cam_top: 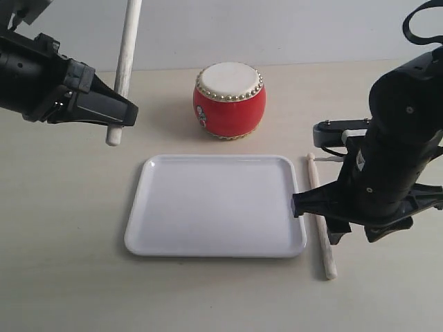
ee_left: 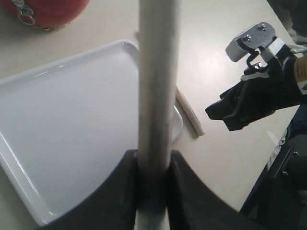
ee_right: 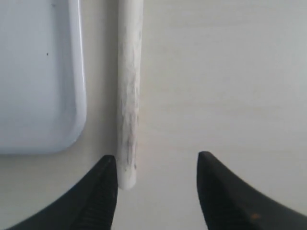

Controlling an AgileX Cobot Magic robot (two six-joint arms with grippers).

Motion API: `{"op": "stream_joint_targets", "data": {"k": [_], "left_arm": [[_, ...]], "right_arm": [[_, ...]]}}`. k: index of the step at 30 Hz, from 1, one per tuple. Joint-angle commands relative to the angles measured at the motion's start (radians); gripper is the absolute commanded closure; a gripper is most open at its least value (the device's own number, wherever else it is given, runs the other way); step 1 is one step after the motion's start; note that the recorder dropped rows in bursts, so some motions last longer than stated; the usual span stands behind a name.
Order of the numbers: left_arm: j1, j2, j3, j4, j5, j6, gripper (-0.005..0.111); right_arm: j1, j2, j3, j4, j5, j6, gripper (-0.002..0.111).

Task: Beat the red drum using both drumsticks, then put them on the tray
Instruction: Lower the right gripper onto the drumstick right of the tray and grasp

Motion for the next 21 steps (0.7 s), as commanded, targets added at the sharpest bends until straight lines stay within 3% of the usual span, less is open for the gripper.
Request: {"op": "stream_joint_targets", "data": {"k": [1,21], "left_arm": [[0.002,-0.010,0.003,-0.013,-0.006,-0.005,0.107],[0.002,-0.010,0.003,-0.015,-0.012,-0.005,0.107]], "right_arm": [[-0.005,0.041,-0.012,0.002,-0.073,0.034,0.060],[-0.005,0.162,-0.012,-0.065,-0.154,0.076,0.060]]}}
